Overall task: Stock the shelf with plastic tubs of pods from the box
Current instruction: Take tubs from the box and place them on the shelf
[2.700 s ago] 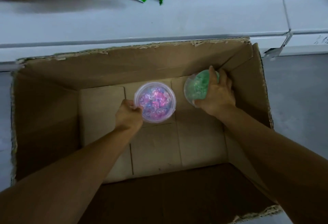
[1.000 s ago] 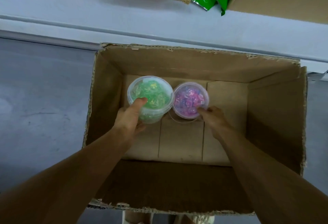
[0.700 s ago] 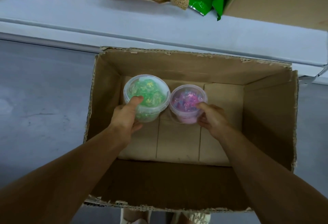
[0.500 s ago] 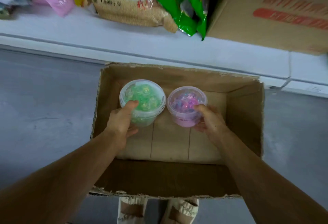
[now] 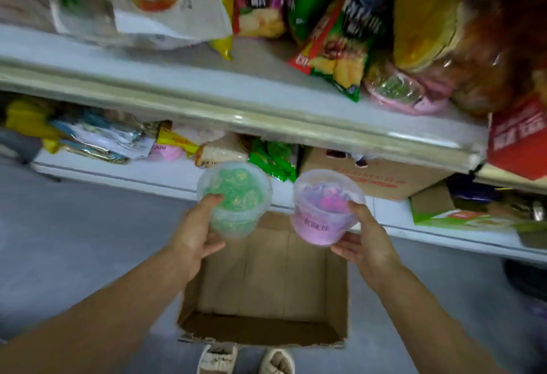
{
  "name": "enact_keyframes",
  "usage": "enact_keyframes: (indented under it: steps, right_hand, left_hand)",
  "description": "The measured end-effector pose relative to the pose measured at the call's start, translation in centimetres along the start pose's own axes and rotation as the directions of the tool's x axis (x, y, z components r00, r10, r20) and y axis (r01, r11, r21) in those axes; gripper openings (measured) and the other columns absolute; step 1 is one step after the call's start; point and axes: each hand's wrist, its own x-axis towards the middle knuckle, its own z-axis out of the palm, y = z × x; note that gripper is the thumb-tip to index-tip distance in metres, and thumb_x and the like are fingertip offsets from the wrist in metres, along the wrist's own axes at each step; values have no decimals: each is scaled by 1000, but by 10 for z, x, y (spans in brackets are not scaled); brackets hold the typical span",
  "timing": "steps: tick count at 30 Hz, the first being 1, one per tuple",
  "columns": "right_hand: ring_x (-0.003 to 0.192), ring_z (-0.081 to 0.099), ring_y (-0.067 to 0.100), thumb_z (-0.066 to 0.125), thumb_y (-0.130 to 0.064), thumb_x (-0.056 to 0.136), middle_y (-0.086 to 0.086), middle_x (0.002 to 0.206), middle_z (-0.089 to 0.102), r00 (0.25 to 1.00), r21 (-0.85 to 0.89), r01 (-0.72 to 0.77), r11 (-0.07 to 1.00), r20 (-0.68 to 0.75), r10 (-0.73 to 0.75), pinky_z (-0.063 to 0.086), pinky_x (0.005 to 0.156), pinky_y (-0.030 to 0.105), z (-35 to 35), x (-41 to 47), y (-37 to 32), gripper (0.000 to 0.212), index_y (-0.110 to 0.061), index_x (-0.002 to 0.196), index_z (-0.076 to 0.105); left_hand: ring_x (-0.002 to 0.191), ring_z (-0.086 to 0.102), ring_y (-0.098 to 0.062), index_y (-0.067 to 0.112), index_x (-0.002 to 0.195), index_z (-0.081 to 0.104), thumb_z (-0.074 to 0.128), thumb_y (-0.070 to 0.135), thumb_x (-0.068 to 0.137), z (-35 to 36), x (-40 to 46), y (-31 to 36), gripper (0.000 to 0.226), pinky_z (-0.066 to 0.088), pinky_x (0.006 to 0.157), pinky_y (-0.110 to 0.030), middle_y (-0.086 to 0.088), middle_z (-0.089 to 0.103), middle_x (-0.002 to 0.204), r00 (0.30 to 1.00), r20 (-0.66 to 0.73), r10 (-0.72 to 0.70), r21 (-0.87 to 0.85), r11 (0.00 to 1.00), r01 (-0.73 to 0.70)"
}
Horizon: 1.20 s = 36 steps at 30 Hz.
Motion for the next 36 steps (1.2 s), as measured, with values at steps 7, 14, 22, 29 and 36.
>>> enact_keyframes:
  steps: [7, 14, 22, 29, 36]
  right_hand:
    - [77, 61, 25, 63, -46, 76, 13, 103, 62, 981, 19, 168, 986, 94, -169, 51, 61, 30, 1, -129, -129, 36, -24, 104, 57]
    - [84, 65, 31, 48, -40, 93, 16, 102, 64, 920, 63, 369, 927, 118, -374, 55, 73, 40, 8, -243, -234, 24, -22, 108, 55]
    - [89, 66, 31, 50, -50, 90, 18, 100, 64, 850, 70, 516, 854, 78, -520, 54, 74, 39, 5, -344, -326, 42, -18, 117, 51]
    - [88, 63, 32, 51, -49, 88, 21, 95, 61, 781, 127, 618, 776, 18, -625, 53, 76, 40, -8, -397, -384, 39, -18, 111, 52]
    - [91, 63, 33, 53, -50, 86, 20, 99, 60, 731, 154, 678, 719, -34, -682, 53, 73, 39, -36, -410, -427, 44, -17, 116, 50]
  left_hand:
    - [77, 56, -24, 22, 85, 53, 53, 34, 91, -3, -133, 118, 13, 47, 71, -34, -9, 57, 90, 991, 30, 129, -84, 988, -126]
    - [96, 61, -33, 20, 116, 48, 51, 43, 90, -25, -246, 221, 35, 49, 84, -41, -16, 61, 109, 934, 170, 313, -78, 949, -304]
    - [88, 61, -34, 19, 104, 49, 61, 45, 83, -30, -350, 318, 36, 50, 78, -41, -17, 61, 90, 852, 308, 424, -94, 904, -416]
    - [93, 61, -36, 14, 120, 45, 59, 40, 86, -8, -412, 378, 45, 50, 70, -39, -25, 59, 107, 775, 404, 485, -151, 871, -467]
    - [93, 59, -36, 11, 128, 43, 62, 39, 84, 39, -452, 428, 55, 50, 67, -39, -20, 55, 105, 748, 446, 491, -147, 865, -481]
